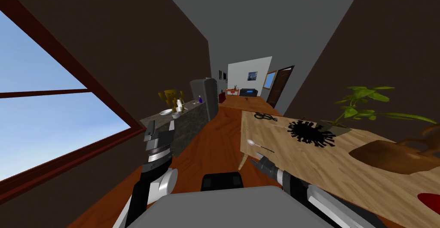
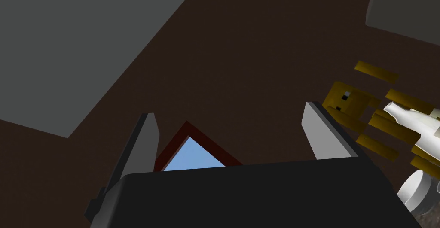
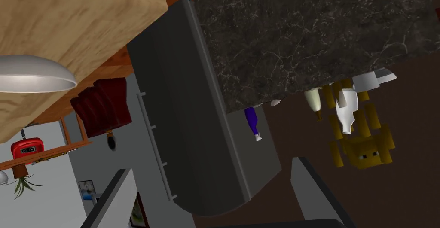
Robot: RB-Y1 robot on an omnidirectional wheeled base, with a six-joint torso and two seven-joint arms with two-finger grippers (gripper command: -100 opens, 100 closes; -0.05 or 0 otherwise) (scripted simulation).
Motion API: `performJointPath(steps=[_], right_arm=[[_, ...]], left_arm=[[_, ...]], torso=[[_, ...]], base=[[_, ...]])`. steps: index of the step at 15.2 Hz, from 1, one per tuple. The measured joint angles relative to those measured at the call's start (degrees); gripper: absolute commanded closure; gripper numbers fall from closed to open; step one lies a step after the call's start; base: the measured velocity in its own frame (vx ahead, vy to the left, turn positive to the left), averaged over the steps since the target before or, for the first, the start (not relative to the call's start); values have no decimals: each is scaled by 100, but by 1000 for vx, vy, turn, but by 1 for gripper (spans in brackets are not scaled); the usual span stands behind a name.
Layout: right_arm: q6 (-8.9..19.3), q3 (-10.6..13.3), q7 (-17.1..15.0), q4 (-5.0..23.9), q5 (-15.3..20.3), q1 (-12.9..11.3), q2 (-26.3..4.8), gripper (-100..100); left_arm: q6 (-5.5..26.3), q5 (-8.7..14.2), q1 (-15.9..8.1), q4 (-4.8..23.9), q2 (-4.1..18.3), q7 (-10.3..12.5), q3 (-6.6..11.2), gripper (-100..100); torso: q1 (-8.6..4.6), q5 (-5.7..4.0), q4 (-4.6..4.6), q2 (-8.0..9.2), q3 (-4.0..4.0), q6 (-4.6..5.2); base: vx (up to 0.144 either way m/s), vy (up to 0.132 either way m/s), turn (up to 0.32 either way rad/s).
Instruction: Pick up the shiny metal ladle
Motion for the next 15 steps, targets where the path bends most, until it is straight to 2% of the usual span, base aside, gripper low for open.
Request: performJointPath(steps=[3,7,9,15], right_arm=[[137,105,91,231,357,113,-283,-100],[295,269,167,670,816,103,-635,-100],[338,266,218,798,1008,227,-840,-100],[531,486,375,1409,1649,258,-1225,-100]], left_arm=[[0,0,0,0,0,0,0,0],[0,0,0,0,0,0,0,0],[0,0,0,0,0,0,0,0],[0,0,0,0,1,0,1,0]], torso=[[1,-1,-2,-8,-5,0],[-3,-1,-3,-15,-8,-1],[-16,-2,-3,-13,-8,-1],[-31,-6,-3,-16,-9,-1]], base=[[125,111,84],[139,96,80],[125,58,91],[144,47,76]])
